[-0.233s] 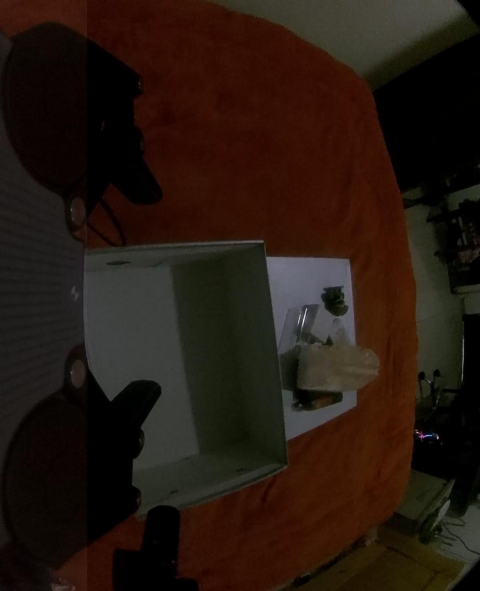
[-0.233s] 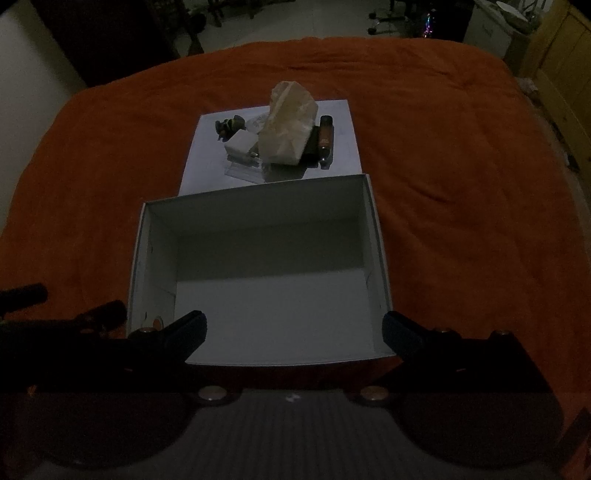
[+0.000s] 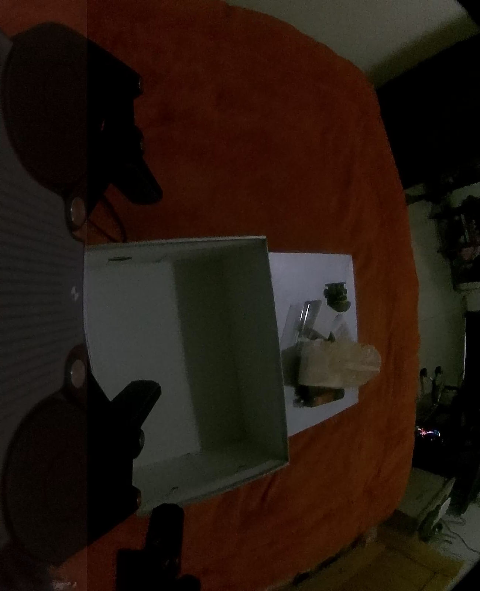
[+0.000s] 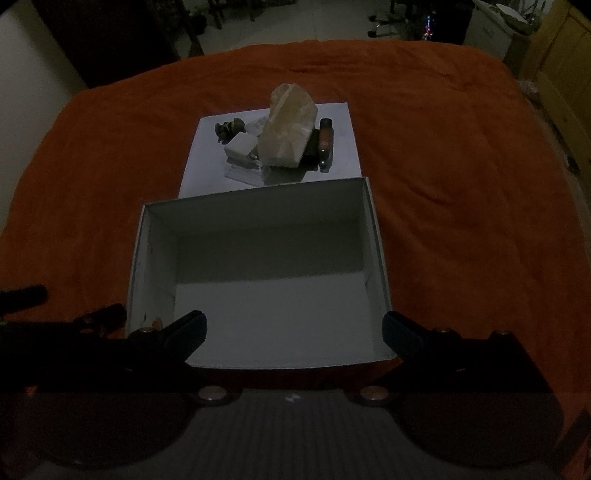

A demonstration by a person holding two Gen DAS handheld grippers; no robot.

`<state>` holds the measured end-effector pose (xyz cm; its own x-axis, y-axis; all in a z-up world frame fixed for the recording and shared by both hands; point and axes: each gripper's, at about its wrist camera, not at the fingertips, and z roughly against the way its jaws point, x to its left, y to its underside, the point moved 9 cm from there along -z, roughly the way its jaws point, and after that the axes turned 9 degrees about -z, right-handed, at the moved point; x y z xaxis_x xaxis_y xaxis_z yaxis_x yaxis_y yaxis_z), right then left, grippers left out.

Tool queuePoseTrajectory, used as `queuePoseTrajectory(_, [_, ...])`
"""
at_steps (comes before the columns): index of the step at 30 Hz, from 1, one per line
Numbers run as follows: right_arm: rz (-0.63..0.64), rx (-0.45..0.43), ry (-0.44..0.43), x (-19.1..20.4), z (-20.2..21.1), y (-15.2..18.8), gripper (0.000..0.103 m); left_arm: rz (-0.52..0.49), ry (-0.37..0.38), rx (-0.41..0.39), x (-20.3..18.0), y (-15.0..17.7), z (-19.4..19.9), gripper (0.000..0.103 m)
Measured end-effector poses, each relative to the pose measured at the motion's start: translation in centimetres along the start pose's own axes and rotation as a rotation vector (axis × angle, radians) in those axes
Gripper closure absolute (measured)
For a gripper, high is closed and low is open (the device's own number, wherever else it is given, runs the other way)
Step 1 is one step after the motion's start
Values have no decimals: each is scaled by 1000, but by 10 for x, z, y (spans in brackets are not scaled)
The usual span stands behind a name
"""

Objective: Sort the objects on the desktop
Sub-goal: 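Move both tools over the open white box toward the white tray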

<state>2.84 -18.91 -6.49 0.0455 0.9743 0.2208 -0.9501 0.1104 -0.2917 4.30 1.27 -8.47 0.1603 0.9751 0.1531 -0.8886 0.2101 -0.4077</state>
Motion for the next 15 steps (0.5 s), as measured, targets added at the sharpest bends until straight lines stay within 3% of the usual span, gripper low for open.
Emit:
queuePoseTrajectory(4, [-3, -11, -10, -5, -3, 4, 0, -4, 14, -25, 2, -3, -3, 0])
queuePoseTrajectory(7, [3, -12, 16, -8, -3, 13, 0, -19, -41, -38, -22, -4, 1, 0])
queuePoseTrajectory(15, [-35, -7, -25, 3, 4, 0, 0, 33, 1, -37, -2, -13, 2, 0])
